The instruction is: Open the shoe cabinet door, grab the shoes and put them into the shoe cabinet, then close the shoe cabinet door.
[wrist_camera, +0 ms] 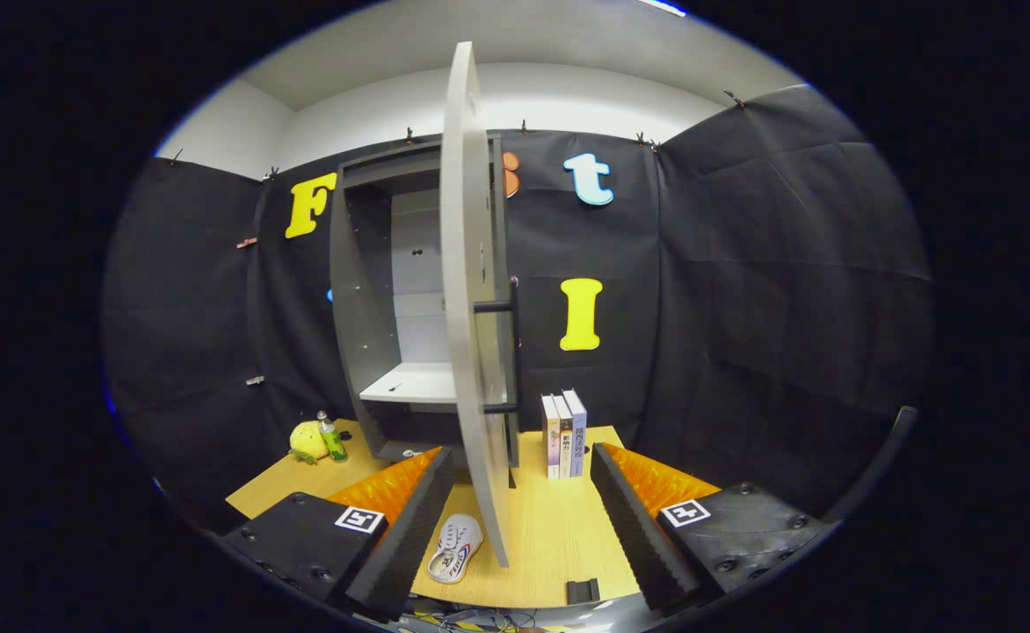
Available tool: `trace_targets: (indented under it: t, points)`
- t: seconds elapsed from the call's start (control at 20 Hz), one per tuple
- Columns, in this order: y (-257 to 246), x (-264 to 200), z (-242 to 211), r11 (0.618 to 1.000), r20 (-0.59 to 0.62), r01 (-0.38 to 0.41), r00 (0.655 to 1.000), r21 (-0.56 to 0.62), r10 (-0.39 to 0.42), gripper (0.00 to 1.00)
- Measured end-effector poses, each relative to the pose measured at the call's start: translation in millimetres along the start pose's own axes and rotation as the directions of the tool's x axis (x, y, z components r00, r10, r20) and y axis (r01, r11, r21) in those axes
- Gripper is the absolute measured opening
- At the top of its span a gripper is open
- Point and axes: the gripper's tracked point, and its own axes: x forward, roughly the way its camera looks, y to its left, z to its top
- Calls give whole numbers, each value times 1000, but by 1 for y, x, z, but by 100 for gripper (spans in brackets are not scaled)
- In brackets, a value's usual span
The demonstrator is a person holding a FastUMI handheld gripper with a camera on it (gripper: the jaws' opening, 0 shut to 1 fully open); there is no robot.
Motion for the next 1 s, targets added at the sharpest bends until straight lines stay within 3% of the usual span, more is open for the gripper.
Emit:
trace_targets:
  t: [0.55, 1.0]
  points:
    - [98, -35, -99, 981, -157, -179, 969, 72, 188, 98]
    - [168, 37, -201, 976, -336, -213, 917, 42, 215, 99]
